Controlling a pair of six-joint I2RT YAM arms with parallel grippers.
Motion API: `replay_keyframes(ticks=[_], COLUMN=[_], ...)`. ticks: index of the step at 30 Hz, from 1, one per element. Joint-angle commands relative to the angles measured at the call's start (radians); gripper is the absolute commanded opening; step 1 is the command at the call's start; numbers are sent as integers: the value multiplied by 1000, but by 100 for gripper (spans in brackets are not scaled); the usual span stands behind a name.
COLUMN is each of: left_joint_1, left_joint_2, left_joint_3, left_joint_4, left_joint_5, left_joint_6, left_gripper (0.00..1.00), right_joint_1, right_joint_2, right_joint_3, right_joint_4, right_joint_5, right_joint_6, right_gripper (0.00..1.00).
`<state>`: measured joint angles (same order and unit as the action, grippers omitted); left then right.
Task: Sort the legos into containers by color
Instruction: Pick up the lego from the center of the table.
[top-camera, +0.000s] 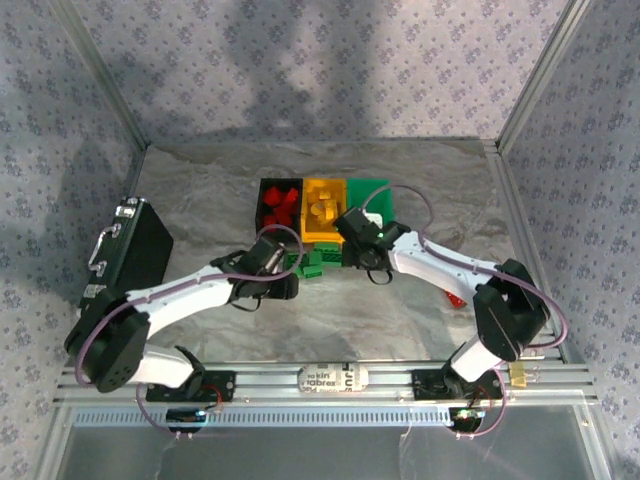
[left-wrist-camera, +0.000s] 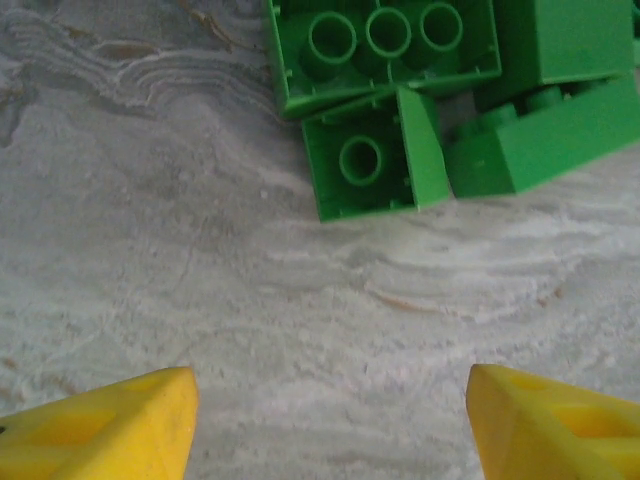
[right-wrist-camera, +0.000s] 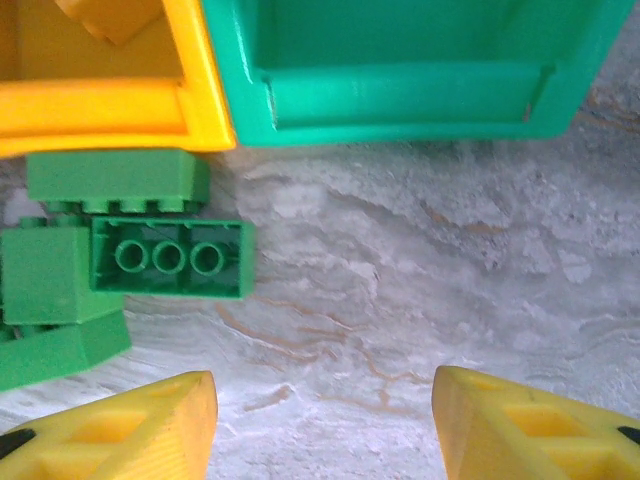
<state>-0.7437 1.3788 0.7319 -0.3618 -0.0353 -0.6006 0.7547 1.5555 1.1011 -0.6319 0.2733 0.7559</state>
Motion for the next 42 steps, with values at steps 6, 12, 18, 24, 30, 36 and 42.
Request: replay_keyframes(ticks=[6,12,18,24,30,36,42], left_joint_1=[26,39,48,49,49,46,20], left_joint_2=[118,184,238,286,346,358,287], left_joint_3=[96,141,178,217,243,249,233], left_joint_4=[39,30,27,16,0,-20,-62], left_joint_5=[37,35,36,39,36,32,1], left_joint_6=[34,41,47,52,44,41,36], left_gripper=[68,66,64,62,60,50,40], right_joint_1=[-2,-8,-15,-24,-34,-44,-51], right_joint_2=[-86,-112,-131,-143,-158,-183,-207], right_joint_3=[-79,-111,-129,-152,-160,-170,-184], right_joint_4=[21,26,26,26,26,20,23], right_joint_5=[30,32,34,32,30,32,31], right_joint_6=[49,56,58,67,66,64,68], right_gripper=[59,58,58,58,57,57,57])
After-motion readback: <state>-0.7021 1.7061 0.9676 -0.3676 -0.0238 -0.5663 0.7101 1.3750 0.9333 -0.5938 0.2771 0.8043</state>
